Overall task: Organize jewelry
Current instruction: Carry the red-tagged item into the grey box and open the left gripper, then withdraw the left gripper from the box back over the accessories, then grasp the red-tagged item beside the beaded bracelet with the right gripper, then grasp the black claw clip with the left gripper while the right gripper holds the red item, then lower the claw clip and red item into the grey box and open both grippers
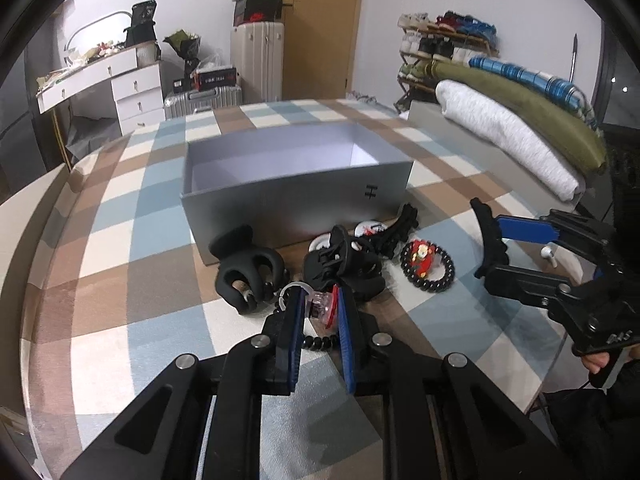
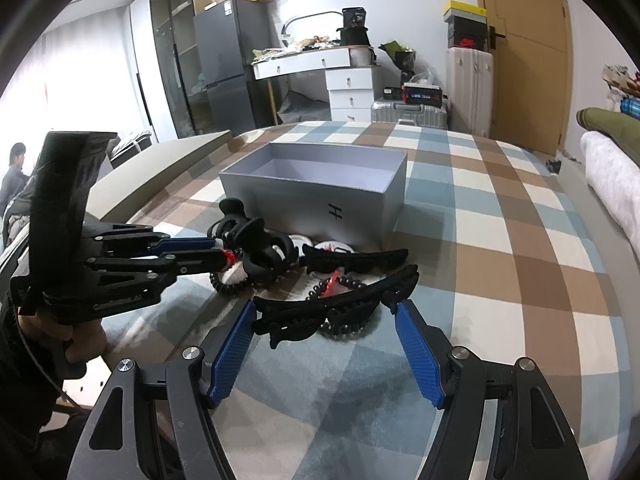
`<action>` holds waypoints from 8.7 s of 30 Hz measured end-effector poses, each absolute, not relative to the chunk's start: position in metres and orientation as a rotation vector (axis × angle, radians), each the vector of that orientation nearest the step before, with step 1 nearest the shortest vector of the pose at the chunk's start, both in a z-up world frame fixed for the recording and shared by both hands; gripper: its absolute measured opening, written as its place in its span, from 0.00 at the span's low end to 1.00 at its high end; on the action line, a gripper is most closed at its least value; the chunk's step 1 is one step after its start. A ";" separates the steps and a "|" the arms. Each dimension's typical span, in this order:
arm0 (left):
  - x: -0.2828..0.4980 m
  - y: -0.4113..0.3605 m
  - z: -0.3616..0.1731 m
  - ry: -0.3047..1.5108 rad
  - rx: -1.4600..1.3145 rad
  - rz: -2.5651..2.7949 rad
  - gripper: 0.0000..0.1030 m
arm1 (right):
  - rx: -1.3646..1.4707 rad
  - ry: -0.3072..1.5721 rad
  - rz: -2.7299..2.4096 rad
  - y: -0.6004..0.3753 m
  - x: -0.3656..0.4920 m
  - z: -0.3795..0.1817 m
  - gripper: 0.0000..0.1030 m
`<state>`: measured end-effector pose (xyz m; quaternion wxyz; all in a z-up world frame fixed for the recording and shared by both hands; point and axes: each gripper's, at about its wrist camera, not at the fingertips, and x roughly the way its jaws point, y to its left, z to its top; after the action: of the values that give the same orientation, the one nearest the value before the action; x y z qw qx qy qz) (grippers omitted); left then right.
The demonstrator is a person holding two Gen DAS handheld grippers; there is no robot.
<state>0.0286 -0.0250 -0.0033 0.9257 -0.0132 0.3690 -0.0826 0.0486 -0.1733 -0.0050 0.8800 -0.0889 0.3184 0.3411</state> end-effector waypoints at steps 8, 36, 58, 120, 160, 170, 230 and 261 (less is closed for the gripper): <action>0.024 -0.017 0.016 0.665 -0.045 -0.162 0.11 | -0.176 0.609 0.728 -0.165 0.054 0.011 0.69; 0.093 0.008 0.022 0.624 -0.097 -0.083 0.11 | -0.046 0.663 0.805 -0.119 0.137 0.024 0.69; 0.105 0.006 0.014 0.699 -0.087 -0.050 0.17 | -0.085 0.718 0.784 -0.106 0.152 0.013 0.74; 0.032 -0.002 -0.007 0.743 -0.065 -0.073 0.99 | -0.077 0.855 0.706 -0.152 0.095 -0.029 0.32; 0.056 0.014 -0.015 0.804 -0.130 -0.053 0.82 | -0.034 0.745 0.729 -0.158 0.085 -0.010 0.14; 0.065 0.016 -0.022 0.862 -0.162 -0.094 0.44 | -0.033 0.740 0.728 -0.158 0.085 -0.008 0.14; 0.076 0.018 0.033 0.608 -0.141 -0.031 0.42 | 0.032 0.674 0.787 -0.119 0.136 0.032 0.14; 0.119 -0.003 0.012 0.744 -0.080 -0.039 0.42 | -0.025 0.767 0.742 -0.106 0.163 0.009 0.17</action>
<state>0.1194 -0.0028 0.0116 0.9306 -0.0390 0.3635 -0.0192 0.1631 -0.1063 0.0094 0.8609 -0.0118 0.3657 0.3535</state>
